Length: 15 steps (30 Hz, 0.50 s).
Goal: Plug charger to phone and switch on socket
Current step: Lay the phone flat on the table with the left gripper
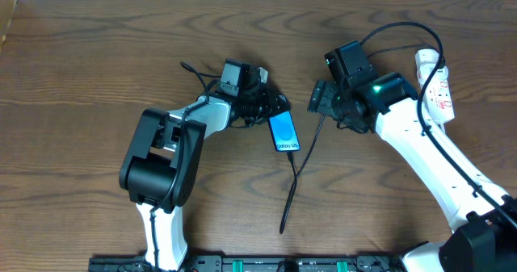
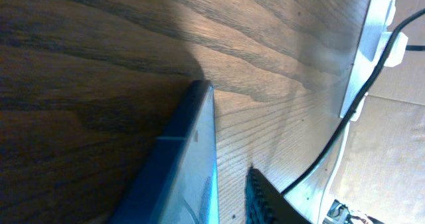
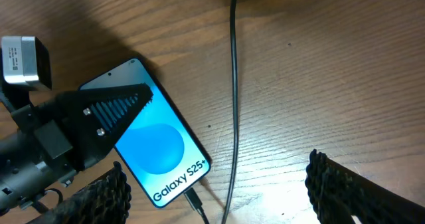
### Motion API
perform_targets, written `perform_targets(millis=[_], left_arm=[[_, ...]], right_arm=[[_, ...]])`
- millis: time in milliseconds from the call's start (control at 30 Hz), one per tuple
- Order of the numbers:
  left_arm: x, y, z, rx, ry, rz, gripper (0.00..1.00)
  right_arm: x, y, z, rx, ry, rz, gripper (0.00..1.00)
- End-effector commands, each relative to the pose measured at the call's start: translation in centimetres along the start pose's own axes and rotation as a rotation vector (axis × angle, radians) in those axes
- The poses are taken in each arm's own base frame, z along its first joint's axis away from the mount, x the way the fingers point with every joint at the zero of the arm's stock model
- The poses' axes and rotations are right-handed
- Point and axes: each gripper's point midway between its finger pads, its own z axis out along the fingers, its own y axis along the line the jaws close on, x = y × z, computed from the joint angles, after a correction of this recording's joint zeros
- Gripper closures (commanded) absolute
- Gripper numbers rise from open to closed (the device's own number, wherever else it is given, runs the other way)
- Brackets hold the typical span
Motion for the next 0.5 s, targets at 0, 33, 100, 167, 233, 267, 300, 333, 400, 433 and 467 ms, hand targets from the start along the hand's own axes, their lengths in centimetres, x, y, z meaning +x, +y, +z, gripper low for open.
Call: perform_targets(millis=[0, 33, 100, 167, 233, 267, 300, 333, 400, 433, 467], left_arm=[[0.0, 2.0, 0.1, -0.079, -0.019, -0.019, 0.63], [0.0, 2.2, 0.1, -0.088, -0.019, -0.024, 0.61], [0.2, 2.9, 0.0, -0.122, -0.018, -0.040, 0.58], [0.5, 3.8, -0.1, -0.165, -0.014, -0.061, 0.57], [0.8, 4.4, -0.2, -0.192, -0.012, -0.073, 0.57], [0.9, 4.7, -0.3, -0.207, -0.011, -0.080, 0.57], [1.0, 4.9, -0.3, -0.217, -0.010, -0.081, 0.57], [1.0, 5.0, -0.3, -0.222, -0.007, -0.083, 0.57], [1.2, 5.1, -0.4, -0.226, -0.002, -0.076, 0.57], [1.2, 5.1, -0.4, -0.228, 0.000, -0.076, 0.57], [1.2, 5.2, -0.4, -0.230, 0.001, -0.078, 0.57]], right_arm=[[0.1, -0.2, -0.2, 0.013, -0.011, -0.014, 0.16], [0.1, -0.3, -0.2, 0.014, -0.010, -0.014, 0.16], [0.2, -0.3, -0.2, 0.015, -0.008, -0.015, 0.16], [0.3, -0.4, -0.2, 0.020, -0.004, -0.015, 0.15], [0.3, -0.5, -0.2, 0.022, -0.002, -0.015, 0.16], [0.4, -0.5, -0.2, 0.023, -0.001, -0.015, 0.15], [0.4, -0.5, -0.2, 0.023, -0.001, -0.015, 0.15], [0.4, -0.5, -0.2, 0.023, -0.001, -0.015, 0.15], [0.4, -0.5, -0.2, 0.024, 0.000, -0.015, 0.16], [0.4, -0.5, -0.2, 0.025, 0.001, -0.015, 0.16], [0.4, -0.6, -0.2, 0.026, 0.002, -0.015, 0.16]])
